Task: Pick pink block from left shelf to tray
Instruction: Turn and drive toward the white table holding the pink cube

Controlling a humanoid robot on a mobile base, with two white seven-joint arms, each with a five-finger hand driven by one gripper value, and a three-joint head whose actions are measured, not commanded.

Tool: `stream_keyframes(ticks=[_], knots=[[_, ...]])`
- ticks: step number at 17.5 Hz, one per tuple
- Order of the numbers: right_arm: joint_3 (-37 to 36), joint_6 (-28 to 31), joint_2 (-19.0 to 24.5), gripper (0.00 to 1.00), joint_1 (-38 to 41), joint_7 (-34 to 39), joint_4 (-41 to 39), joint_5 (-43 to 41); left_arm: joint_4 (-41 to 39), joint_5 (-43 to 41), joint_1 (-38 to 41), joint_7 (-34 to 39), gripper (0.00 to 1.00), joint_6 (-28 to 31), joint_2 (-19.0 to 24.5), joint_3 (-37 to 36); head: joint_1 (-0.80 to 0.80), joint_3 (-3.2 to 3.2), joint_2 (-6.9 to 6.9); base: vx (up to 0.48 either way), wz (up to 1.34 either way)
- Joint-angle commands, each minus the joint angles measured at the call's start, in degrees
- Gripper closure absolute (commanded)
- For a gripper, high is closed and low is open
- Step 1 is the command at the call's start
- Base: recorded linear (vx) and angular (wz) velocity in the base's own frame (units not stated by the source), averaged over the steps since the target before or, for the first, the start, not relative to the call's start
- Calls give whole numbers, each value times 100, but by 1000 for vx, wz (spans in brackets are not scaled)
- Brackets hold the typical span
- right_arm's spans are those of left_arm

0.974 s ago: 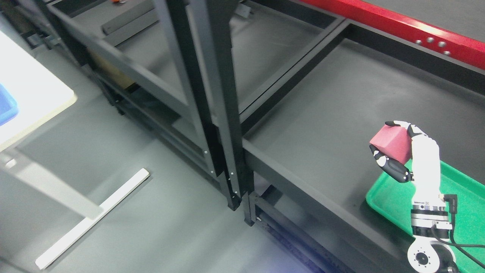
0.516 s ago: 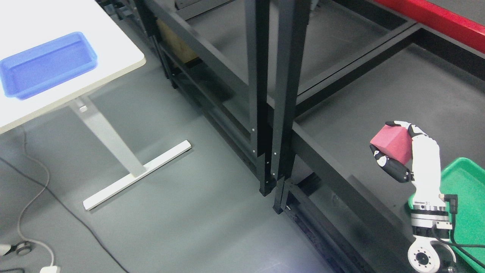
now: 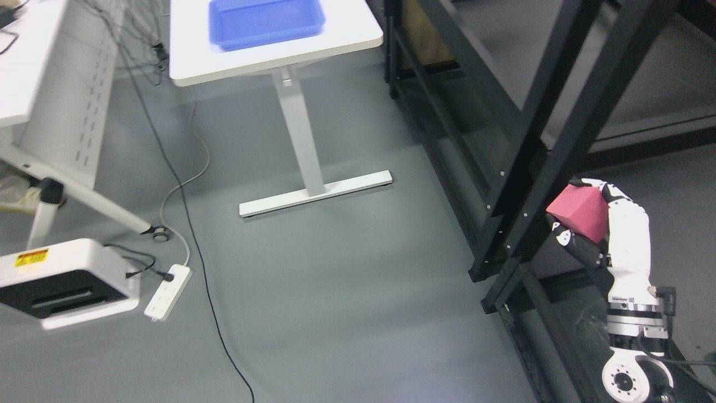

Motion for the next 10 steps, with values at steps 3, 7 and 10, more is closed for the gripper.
stream_keyframes(ticks=[3,7,10], knots=[[-3,-1,5,97,4,-2,-2,0,0,-9,52,4,0,1,100,0,0,0,0,-157,777],[5,-1,5,97,-5,-2,-2,0,0,-9,52,4,0,1,100,0,0,0,0,-104,612],[5,-1,5,97,-5,-2,-2,0,0,-9,52,4,0,1,100,0,0,0,0,-73,460]])
